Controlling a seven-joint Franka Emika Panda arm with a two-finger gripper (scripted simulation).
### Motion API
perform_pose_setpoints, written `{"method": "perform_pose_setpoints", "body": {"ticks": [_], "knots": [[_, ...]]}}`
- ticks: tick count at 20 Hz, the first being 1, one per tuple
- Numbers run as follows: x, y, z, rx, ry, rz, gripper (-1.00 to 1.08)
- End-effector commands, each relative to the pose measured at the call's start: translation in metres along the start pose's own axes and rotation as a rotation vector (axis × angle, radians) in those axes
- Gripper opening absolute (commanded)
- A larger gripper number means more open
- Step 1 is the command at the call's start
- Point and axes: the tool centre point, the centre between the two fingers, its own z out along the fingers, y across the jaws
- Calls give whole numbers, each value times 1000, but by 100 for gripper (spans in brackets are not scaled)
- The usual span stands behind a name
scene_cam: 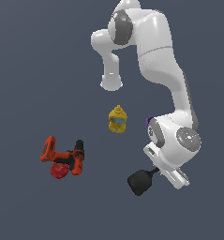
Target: Pick up a designated object from a clutter of objects.
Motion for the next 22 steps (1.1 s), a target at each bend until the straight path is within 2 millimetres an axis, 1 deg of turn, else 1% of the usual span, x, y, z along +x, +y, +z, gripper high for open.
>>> {"method": "perform_pose_setpoints", "body": {"ticks": [1, 6, 9, 11, 15, 22], "knots": [[1, 0, -4, 2, 0, 0, -100], [2, 2, -22, 2, 0, 0, -100], [4, 4, -41, 2, 0, 0, -100], [5, 6, -57, 2, 0, 0, -100], [9, 11, -96, 2, 0, 0, -100], [16, 20, -178, 2, 0, 0, -100]]}}
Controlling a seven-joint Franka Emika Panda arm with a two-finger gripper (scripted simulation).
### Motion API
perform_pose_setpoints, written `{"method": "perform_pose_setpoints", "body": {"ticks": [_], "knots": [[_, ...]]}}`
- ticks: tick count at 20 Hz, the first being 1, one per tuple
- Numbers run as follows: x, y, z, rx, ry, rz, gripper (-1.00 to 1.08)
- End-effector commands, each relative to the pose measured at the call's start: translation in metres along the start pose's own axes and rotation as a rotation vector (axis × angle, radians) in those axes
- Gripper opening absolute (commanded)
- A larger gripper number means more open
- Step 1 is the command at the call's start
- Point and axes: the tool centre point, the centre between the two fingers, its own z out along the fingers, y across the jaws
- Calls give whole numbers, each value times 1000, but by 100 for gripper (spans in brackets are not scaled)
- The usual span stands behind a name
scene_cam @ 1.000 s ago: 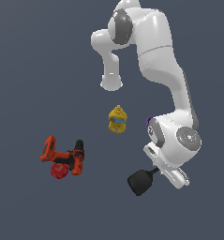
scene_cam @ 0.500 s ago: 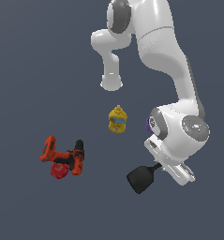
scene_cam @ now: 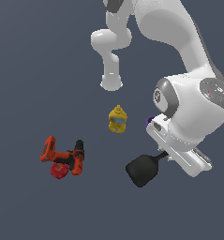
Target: Pick up a designated object from a clutter of objects.
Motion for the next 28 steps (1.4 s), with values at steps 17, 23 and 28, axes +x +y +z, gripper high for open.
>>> {"method": "perform_pose_setpoints", "body": {"ticks": [17, 23, 28], "knots": [[19, 16, -191, 2, 0, 0, -100], [22, 16, -218, 2, 0, 0, -100], [23, 16, -225, 2, 0, 0, -100]]}}
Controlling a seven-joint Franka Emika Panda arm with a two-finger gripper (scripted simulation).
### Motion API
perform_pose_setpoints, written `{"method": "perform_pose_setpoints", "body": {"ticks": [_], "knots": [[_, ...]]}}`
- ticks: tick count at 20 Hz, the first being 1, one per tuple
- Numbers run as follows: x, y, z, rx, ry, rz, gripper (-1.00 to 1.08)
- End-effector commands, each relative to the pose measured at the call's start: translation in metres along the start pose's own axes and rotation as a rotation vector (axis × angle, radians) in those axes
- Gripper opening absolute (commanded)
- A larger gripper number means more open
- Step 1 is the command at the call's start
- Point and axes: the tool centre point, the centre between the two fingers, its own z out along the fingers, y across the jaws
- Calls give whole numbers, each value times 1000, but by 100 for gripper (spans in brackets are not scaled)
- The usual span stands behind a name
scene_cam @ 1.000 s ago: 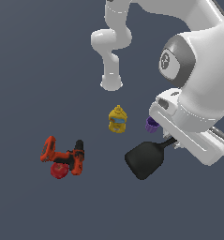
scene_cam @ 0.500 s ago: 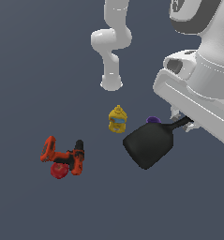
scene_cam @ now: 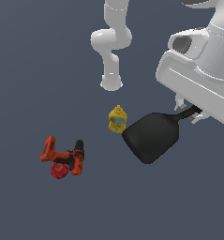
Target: Pick up a designated object from a clutter of objects.
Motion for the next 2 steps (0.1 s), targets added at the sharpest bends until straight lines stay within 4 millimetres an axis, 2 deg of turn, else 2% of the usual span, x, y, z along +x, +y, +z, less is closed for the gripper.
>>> {"method": "perform_pose_setpoints", "body": {"ticks": [1, 2], "knots": [[0, 0, -2, 1, 0, 0, -100], [0, -1, -2, 1, 0, 0, -100]]}}
